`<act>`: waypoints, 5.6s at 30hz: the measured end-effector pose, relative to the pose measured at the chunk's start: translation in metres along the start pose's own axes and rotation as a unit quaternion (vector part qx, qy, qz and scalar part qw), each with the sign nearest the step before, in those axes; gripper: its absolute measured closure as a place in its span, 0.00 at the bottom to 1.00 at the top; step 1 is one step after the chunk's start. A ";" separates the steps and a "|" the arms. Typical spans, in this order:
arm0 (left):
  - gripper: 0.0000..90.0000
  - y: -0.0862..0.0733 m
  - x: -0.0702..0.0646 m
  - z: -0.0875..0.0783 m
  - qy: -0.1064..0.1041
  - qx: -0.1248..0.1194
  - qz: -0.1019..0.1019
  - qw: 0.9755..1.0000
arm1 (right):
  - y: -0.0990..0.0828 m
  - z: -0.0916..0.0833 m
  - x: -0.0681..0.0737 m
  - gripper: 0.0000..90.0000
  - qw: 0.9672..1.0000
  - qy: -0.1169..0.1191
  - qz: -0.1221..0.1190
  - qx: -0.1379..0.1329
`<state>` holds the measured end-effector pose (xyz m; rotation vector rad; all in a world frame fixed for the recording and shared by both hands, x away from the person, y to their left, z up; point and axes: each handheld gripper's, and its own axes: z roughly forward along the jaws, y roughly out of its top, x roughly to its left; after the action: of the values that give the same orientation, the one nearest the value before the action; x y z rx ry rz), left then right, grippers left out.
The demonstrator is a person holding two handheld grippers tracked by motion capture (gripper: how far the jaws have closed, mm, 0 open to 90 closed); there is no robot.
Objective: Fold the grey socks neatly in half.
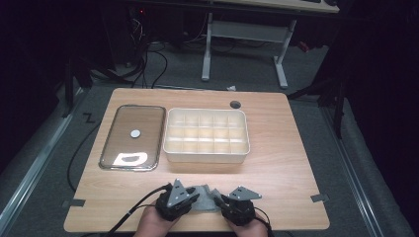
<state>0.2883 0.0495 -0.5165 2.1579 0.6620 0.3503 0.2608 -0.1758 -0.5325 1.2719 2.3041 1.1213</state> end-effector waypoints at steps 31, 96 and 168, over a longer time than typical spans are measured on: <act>0.87 0.014 -0.014 0.043 0.104 0.023 0.055 0.993 | 0.037 -0.014 -0.020 0.94 0.994 0.064 0.049 -0.080; 0.89 -0.035 0.040 -0.016 -0.015 -0.021 -0.123 0.992 | 0.070 0.034 0.049 0.77 0.997 0.031 -0.048 -0.043; 1.00 -0.039 0.047 -0.019 -0.046 0.021 -0.113 0.992 | 0.050 0.053 0.051 0.99 0.997 0.059 -0.028 -0.038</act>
<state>0.3051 0.1084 -0.5346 2.0980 0.8579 0.1165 0.2910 -0.0926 -0.5243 1.1358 2.3404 1.2835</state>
